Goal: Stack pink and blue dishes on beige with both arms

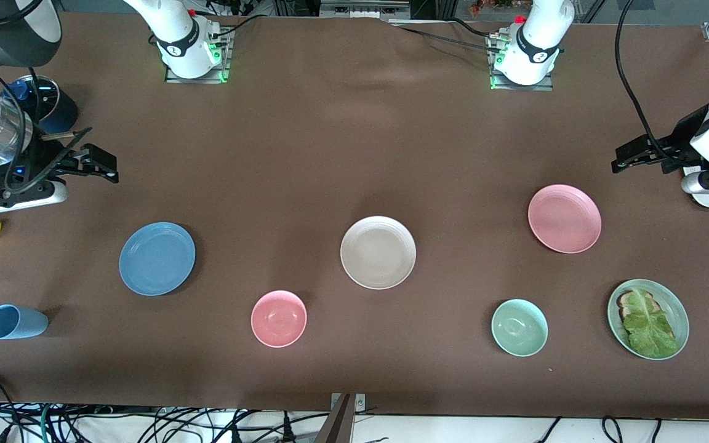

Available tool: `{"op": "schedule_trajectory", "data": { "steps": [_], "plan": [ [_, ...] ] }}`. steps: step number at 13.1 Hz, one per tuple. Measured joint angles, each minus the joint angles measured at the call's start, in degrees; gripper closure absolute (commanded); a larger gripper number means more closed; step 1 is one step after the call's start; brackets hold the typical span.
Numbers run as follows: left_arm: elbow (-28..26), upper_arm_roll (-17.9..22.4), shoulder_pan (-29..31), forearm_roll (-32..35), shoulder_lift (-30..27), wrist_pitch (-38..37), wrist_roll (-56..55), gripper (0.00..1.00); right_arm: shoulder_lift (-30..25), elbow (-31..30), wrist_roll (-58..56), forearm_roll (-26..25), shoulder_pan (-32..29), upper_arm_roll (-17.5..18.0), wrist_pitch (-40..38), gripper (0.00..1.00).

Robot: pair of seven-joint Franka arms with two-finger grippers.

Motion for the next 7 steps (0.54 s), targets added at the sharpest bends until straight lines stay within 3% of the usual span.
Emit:
{"op": "schedule_trajectory", "data": {
  "steps": [7],
  "plan": [
    [0.70,-0.05,-0.01,0.00,0.00,0.00,0.00,0.00,-0.06,0.52,-0.05,-0.03,-0.05,-0.33,0.00,0.00]
  ]
}}
